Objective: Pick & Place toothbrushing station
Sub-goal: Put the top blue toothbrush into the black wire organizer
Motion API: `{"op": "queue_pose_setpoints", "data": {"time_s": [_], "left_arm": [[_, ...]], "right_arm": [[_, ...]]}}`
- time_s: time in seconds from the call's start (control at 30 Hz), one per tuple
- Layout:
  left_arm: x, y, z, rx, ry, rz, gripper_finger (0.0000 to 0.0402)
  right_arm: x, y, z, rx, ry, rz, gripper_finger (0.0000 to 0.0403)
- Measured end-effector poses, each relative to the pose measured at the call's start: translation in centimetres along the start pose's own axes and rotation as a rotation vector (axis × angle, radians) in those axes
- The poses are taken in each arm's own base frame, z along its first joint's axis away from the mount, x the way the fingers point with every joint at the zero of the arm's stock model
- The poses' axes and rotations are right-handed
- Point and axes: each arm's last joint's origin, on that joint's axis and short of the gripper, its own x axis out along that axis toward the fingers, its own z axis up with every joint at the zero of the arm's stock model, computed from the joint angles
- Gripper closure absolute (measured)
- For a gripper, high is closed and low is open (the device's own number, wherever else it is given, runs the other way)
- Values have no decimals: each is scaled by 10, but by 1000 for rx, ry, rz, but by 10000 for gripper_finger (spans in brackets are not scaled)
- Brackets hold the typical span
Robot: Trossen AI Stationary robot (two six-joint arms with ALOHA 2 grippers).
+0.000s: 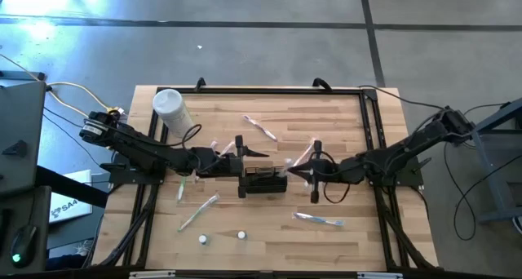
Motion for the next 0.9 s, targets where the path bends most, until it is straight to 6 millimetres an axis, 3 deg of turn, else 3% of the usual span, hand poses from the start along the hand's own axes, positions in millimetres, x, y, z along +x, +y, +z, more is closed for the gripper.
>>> {"op": "queue_pose_setpoints", "data": {"time_s": [0.2, 0.9], "left_arm": [[-1, -3, 0, 0, 6, -7, 163], [-1, -2, -1, 3, 10, 1, 163]], "right_arm": [[-4, -16, -32, 54, -88, -26, 401], [9, -25, -50, 124, 6, -37, 401]]}}
